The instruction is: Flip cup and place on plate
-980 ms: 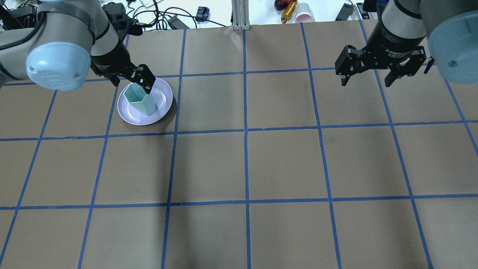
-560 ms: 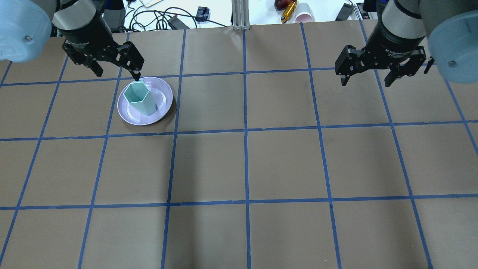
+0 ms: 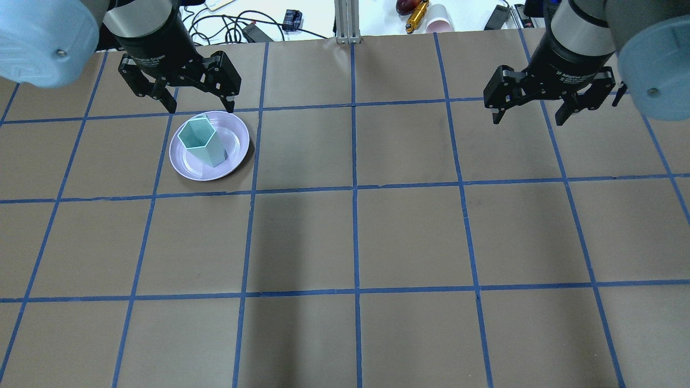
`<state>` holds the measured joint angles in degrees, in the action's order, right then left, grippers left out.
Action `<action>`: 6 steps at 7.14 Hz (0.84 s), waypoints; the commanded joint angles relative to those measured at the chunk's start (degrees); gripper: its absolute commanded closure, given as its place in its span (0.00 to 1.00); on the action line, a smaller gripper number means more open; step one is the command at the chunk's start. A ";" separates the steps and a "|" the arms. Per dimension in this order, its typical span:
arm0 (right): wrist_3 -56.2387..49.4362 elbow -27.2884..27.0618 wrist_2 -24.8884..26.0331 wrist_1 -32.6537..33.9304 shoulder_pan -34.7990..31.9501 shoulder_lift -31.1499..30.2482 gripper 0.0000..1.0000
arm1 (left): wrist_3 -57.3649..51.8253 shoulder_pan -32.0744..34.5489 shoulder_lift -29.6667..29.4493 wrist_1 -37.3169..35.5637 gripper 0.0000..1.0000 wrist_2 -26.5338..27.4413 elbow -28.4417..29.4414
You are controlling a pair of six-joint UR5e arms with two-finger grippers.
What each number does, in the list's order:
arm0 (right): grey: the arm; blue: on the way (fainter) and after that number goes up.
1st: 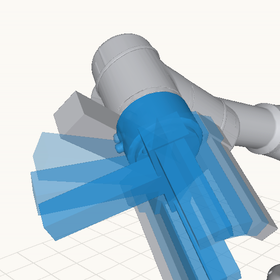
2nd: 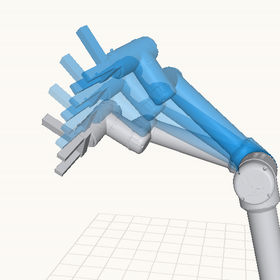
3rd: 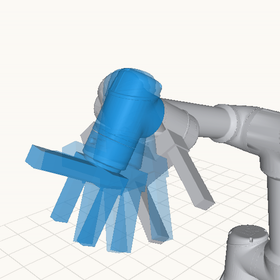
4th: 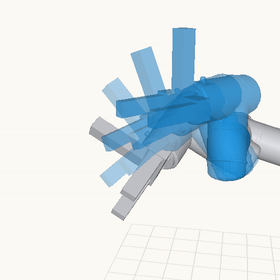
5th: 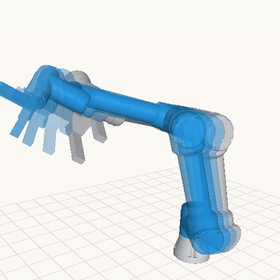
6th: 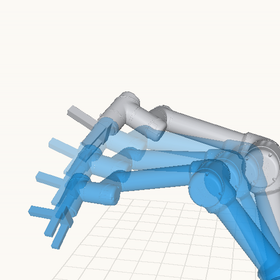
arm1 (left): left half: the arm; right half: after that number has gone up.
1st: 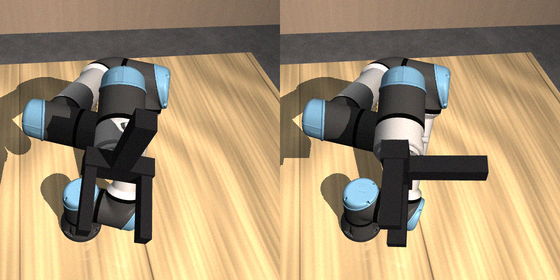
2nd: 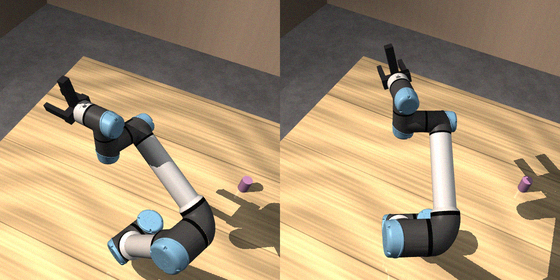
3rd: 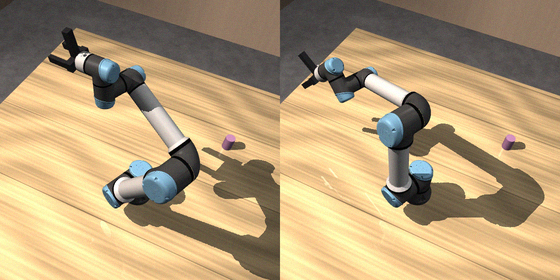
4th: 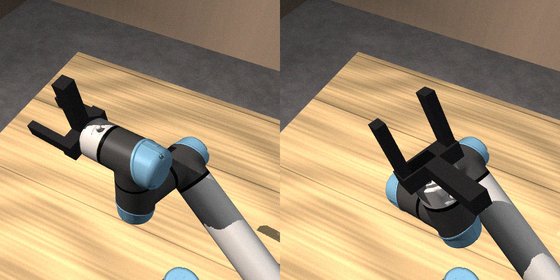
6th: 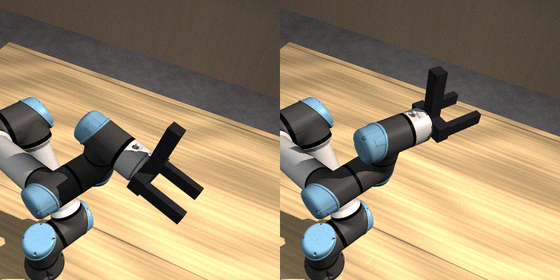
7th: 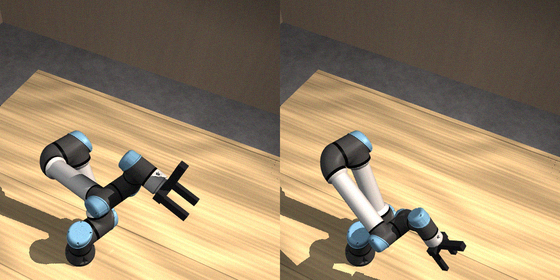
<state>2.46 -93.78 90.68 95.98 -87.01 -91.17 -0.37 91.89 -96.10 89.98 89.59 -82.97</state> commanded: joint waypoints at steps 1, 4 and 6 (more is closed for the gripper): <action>0.00 0.00 -0.06 0.00 0.00 -0.06 0.00 | 0.63 -1.09 0.47 0.19 0.00 -0.03 0.17; 0.00 0.00 -0.06 0.00 0.00 0.03 0.00 | 0.63 -1.10 0.82 0.10 0.00 -0.21 0.18; 0.00 0.00 -0.06 0.00 0.00 0.03 0.00 | 0.63 -1.10 0.91 0.10 0.00 -0.12 0.09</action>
<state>2.46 -93.78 90.63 95.98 -87.01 -91.15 0.26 90.80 -95.24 90.09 89.46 -82.83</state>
